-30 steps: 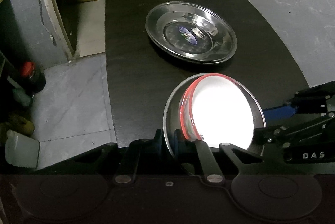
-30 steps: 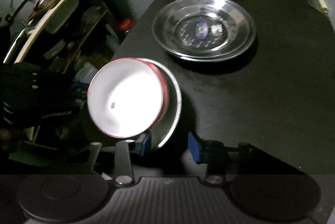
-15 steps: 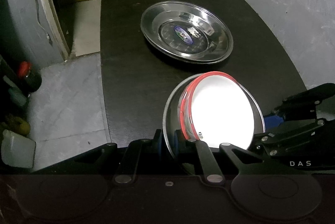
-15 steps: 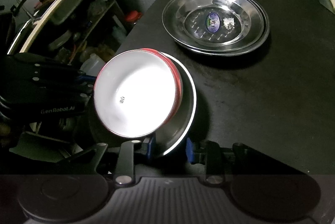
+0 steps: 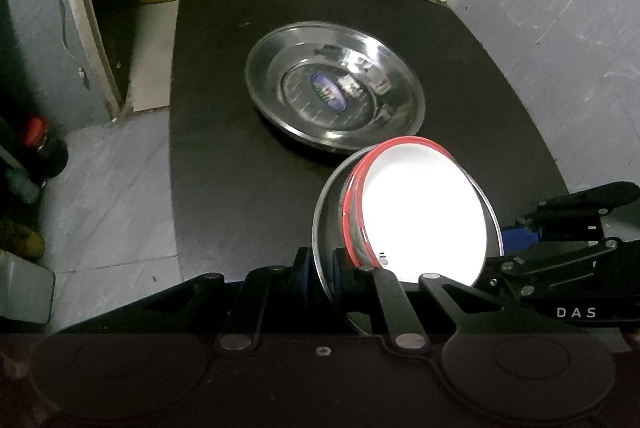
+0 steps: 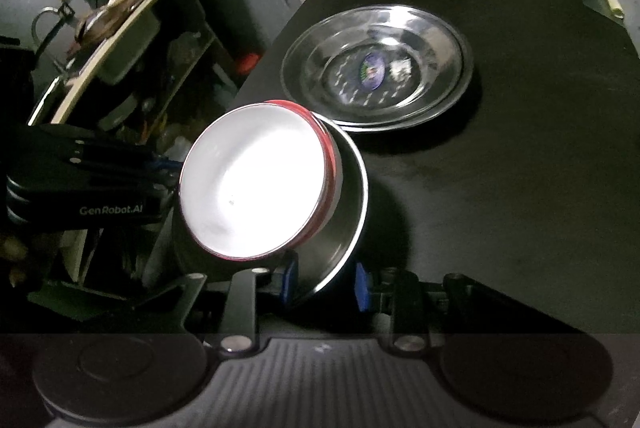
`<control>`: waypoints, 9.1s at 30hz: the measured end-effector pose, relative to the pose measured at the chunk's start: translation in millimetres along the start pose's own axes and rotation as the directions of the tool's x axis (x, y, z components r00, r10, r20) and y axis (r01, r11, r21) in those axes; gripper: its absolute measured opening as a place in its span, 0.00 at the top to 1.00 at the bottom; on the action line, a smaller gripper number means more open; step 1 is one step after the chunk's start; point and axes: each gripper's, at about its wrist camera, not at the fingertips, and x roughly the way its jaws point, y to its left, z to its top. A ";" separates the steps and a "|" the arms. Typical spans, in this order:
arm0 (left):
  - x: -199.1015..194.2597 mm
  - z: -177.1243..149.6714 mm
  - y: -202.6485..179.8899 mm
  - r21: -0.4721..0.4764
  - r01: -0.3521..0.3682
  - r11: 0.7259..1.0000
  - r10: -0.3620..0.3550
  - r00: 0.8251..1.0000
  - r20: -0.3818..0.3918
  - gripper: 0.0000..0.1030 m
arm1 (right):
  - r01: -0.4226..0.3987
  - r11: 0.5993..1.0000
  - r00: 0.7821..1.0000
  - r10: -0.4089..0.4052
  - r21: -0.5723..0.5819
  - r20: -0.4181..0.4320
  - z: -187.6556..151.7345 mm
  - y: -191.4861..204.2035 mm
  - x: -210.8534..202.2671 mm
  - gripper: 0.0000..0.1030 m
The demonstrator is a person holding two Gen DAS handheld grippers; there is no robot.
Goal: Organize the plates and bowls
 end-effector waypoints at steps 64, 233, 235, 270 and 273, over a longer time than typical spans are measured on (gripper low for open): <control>71.4 160.6 49.0 0.061 0.053 0.997 -0.055 0.998 0.025 0.91 | 0.063 0.963 0.989 -0.097 0.263 0.116 103.5 -51.5 56.2 0.68; -119.1 2.8 30.9 0.075 -0.160 0.984 0.083 0.797 0.598 0.01 | 0.301 0.795 0.509 -0.600 0.526 0.617 -49.5 91.5 -93.3 0.00; -121.4 -2.7 32.3 0.074 -0.151 0.986 0.075 0.789 0.609 0.01 | 0.311 0.796 0.491 -0.602 0.519 0.630 -52.2 98.8 -93.1 0.00; -153.2 -62.0 0.6 -0.030 -0.221 0.975 0.195 0.777 0.599 0.01 | 0.325 0.872 0.592 -0.490 0.367 0.640 -100.3 115.4 -114.7 0.00; -155.4 -66.7 -3.5 -0.041 -0.223 0.974 0.203 0.774 0.599 0.01 | 0.317 0.877 0.590 -0.481 0.362 0.649 -105.5 113.4 -119.0 0.00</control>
